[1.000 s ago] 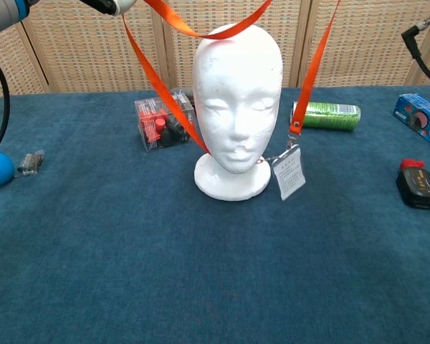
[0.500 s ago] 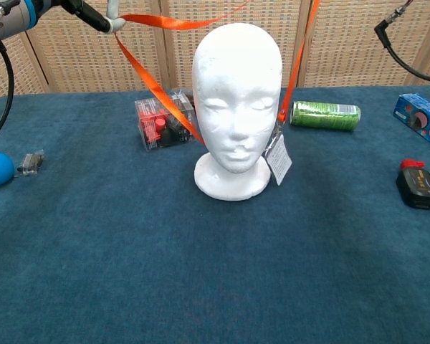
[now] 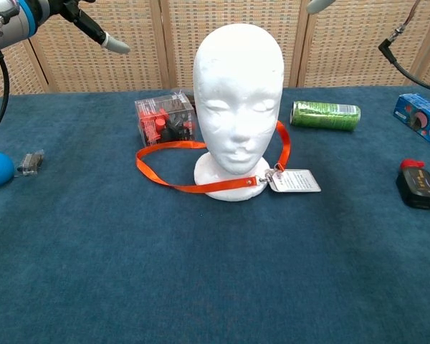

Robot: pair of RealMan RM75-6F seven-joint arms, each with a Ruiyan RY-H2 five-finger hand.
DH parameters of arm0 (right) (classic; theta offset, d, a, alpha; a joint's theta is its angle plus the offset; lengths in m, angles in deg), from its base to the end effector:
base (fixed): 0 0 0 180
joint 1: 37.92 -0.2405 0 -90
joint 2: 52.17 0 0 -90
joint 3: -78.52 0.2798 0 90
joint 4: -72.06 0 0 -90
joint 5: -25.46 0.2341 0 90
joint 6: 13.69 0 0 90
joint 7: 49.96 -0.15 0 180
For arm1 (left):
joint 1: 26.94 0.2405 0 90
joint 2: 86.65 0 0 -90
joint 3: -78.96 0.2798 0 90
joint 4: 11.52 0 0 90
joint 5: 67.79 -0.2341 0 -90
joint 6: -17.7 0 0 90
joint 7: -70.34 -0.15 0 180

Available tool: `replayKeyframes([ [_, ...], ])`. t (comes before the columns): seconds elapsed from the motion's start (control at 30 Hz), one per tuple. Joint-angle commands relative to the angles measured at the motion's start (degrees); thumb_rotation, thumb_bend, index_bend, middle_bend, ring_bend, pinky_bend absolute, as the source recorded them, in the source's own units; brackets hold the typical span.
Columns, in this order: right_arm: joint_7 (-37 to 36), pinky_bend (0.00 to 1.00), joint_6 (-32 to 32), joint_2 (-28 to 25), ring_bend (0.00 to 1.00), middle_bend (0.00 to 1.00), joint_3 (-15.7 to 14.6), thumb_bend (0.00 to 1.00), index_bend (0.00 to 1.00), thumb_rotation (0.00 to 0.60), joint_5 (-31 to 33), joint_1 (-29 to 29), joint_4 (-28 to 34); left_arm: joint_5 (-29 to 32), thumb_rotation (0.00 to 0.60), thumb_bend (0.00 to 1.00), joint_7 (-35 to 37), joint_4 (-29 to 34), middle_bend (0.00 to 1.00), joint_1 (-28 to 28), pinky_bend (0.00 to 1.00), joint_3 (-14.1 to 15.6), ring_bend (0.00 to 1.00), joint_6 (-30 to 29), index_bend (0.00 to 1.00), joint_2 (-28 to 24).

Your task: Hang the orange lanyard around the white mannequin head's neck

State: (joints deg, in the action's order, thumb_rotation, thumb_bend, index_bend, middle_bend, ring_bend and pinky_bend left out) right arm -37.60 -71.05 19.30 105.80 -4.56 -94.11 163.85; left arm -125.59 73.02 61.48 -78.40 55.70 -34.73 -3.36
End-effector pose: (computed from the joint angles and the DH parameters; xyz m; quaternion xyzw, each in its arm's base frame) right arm -0.0771 -0.4783 0.1203 0.5356 -0.4952 0.5103 0.4556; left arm -0.1235 0.4889 0.0637 -0.5983 -0.4315 -0.5207 0.4298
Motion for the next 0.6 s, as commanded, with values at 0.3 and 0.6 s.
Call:
replayKeyframes([
  [0.3, -1.31, 0.0, -3.83, -5.38, 0.0, 0.0, -2.05, 0.0, 0.04, 0.6, -7.92, 5.56, 5.1, -7.23, 0.599, 0.0, 0.33, 5.77, 0.0, 4.37, 0.0, 3.08, 0.0, -6.04, 0.0, -4.82],
  [0.6, -6.19, 0.42, -7.47, -13.45, 0.49, 0.55, -8.47, 0.41, 0.08, 0.6, -18.34, 17.16, 8.52, -14.24, 0.542, 0.0, -3.77, 15.47, 0.0, 14.15, 0.0, 10.22, 0.0, -15.14, 0.0, -13.86],
])
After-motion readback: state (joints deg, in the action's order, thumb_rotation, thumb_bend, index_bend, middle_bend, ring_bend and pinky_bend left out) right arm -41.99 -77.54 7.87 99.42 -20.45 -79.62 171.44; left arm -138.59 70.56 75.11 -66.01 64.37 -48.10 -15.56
